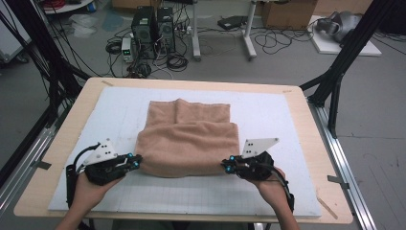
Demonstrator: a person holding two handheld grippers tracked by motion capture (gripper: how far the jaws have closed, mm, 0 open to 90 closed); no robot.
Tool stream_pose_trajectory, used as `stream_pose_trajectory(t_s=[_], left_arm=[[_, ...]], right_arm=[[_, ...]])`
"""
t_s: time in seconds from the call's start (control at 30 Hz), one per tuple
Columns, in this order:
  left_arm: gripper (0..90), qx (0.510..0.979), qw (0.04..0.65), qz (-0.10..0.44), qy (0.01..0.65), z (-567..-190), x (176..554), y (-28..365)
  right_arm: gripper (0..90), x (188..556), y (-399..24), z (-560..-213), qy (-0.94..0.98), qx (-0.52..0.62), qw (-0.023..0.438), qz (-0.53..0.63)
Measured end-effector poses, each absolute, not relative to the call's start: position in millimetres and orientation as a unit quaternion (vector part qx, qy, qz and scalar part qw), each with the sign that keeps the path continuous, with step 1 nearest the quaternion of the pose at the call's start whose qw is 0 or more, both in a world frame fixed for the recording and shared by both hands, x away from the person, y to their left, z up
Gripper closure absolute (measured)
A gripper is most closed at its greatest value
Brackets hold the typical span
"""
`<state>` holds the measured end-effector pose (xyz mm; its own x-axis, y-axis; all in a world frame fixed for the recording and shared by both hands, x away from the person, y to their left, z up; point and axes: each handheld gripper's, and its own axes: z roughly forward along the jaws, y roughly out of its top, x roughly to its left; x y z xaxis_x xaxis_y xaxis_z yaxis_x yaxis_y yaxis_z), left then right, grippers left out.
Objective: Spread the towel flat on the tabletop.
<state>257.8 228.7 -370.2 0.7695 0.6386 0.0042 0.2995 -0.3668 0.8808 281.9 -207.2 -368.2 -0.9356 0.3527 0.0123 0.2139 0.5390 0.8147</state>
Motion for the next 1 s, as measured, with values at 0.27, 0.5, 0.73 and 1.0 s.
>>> stream_pose_trajectory(t_s=[0.27, 0.5, 0.73, 1.0], left_arm=[[85.0, 0.793, 0.461, 0.22, 0.332, -368, 322, 213], [84.6, 0.796, 0.424, 0.19, 0.388, -412, 384, 197], [80.9, 0.789, 0.425, 0.188, 0.403, -421, 393, 195], [64.6, 0.789, 0.444, 0.194, 0.378, -391, 366, 210]], right_arm=[[83.7, 340, -202, -361, 0.861, 0.219, 0.112, 0.446], [83.6, 398, -199, -398, 0.866, 0.293, 0.088, 0.396], [81.0, 415, -196, -420, 0.864, 0.317, 0.068, 0.385], [71.9, 396, -206, -393, 0.856, 0.3, 0.093, 0.411]])
